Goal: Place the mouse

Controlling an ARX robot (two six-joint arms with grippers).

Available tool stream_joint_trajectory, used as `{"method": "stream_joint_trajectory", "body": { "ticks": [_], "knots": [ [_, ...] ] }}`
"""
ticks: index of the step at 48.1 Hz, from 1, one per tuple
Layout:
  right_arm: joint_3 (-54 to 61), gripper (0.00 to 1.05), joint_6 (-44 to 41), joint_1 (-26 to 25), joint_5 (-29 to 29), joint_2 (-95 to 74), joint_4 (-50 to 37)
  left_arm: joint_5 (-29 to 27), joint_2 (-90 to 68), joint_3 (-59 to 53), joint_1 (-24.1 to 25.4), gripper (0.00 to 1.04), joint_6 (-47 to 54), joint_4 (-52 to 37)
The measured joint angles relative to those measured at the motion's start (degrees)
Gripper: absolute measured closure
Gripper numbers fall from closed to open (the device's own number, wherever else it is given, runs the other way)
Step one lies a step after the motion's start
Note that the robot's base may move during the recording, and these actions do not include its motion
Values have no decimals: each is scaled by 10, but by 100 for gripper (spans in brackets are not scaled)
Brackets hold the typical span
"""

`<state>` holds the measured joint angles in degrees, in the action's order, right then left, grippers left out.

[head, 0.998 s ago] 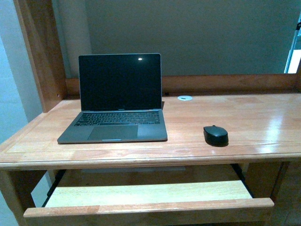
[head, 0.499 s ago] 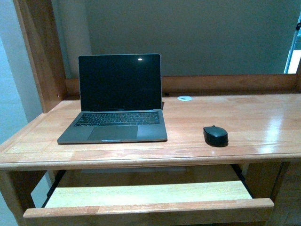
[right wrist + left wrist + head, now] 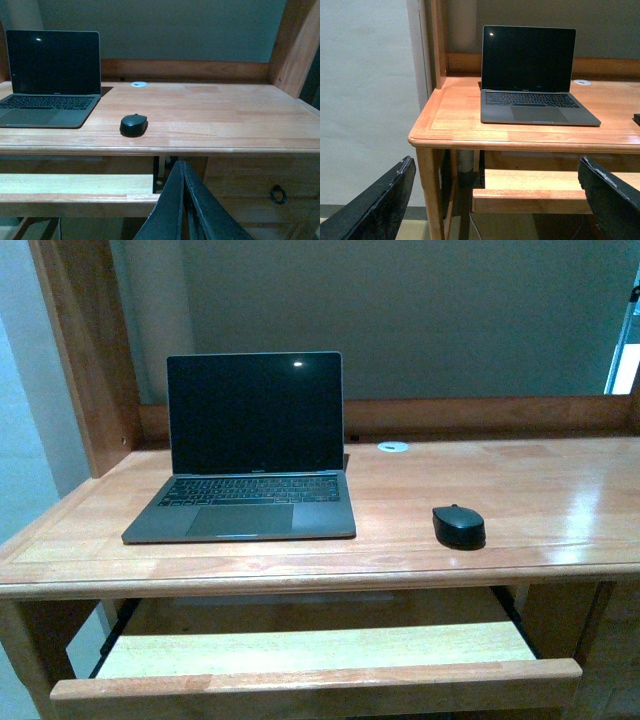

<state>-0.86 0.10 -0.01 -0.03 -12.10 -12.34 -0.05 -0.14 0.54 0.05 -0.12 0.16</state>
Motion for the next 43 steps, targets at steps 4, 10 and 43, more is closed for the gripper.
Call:
{"method": "stream_joint_trajectory", "body": {
  "ticks": [4, 10, 43],
  "knots": [
    [0, 103, 0, 0, 0, 18, 19, 0, 0, 0, 0, 7, 0, 0],
    [0, 103, 0, 0, -1, 116, 113, 0, 0, 0, 0, 7, 0, 0],
    [0, 7, -2, 0, 0, 115, 125, 0, 0, 0, 0, 7, 0, 0]
  ]
}}
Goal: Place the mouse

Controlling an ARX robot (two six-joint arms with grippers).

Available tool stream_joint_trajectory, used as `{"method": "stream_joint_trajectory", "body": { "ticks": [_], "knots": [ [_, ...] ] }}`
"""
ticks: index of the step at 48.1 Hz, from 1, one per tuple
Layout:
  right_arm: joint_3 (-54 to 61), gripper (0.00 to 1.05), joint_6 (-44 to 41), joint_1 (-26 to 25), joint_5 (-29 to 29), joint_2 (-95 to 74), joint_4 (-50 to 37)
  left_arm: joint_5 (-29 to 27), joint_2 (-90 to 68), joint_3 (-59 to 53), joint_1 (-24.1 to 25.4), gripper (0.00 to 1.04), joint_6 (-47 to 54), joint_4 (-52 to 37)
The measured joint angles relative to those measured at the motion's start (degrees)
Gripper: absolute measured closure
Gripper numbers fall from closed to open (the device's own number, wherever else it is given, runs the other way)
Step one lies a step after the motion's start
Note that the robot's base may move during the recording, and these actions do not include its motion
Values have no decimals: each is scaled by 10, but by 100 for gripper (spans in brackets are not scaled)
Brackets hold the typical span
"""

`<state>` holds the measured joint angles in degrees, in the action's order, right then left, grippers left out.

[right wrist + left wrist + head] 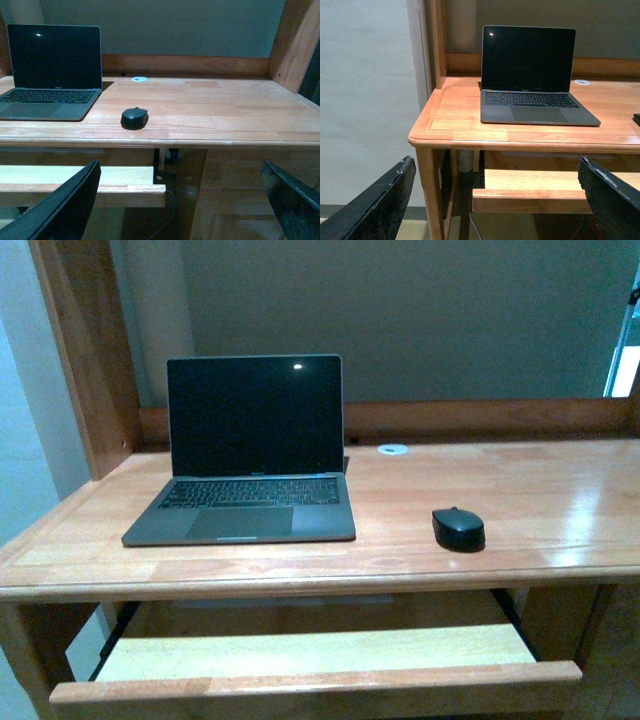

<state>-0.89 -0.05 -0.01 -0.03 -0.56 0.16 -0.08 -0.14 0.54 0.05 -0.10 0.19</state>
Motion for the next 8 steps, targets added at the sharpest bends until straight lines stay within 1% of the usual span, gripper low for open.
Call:
{"method": "stream_joint_trajectory", "body": {
  "ticks": [8],
  "knots": [
    [0, 7, 0, 0, 0, 0, 0, 0, 0, 0, 0, 7, 0, 0]
  ]
}}
